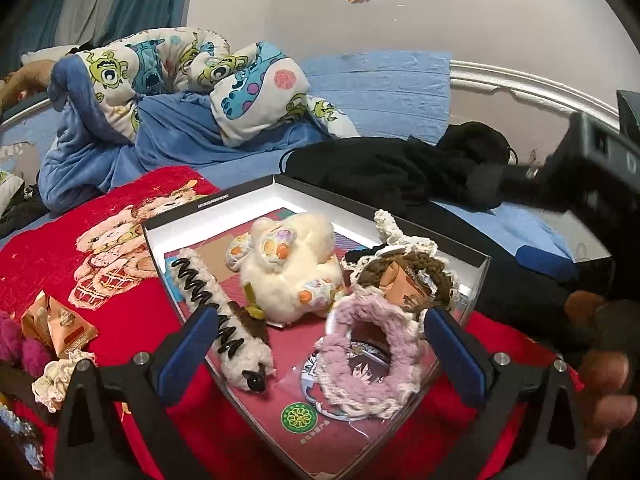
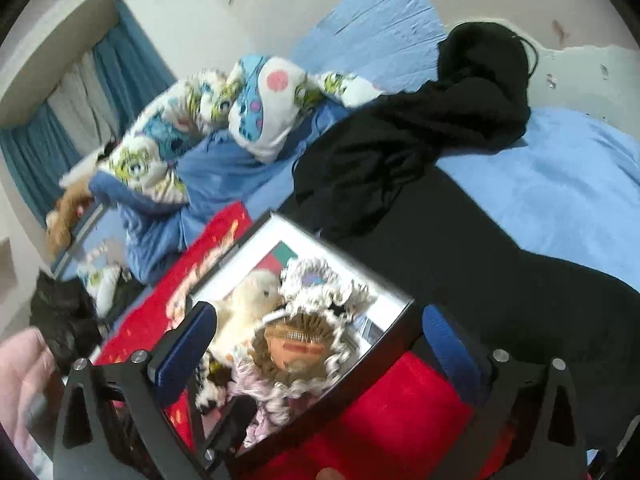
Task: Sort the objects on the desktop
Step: 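Open both tools to release the two scrunchies into the box, then withdraw both tools from the box back toward the pile of items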
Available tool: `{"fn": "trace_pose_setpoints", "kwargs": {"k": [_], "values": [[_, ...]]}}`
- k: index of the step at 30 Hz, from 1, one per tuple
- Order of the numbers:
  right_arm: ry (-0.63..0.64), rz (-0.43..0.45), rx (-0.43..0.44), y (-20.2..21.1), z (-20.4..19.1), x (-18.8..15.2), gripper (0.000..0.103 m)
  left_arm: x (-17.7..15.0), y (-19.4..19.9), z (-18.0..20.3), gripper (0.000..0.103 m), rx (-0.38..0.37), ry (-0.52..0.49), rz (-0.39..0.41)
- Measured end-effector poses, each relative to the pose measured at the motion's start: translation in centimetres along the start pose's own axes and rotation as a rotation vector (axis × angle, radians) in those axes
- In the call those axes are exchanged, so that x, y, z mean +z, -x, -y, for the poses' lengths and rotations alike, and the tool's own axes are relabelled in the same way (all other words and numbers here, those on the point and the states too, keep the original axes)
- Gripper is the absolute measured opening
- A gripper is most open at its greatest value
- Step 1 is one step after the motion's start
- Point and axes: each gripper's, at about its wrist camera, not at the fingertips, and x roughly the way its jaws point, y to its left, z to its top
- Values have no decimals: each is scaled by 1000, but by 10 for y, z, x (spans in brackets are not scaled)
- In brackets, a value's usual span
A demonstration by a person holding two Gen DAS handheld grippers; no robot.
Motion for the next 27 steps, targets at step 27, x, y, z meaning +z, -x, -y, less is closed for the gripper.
{"fn": "trace_pose_setpoints", "kwargs": {"k": [27], "values": [[124, 105, 23, 30, -40, -8, 103, 6, 42, -18, 103, 12, 14, 18]]}}
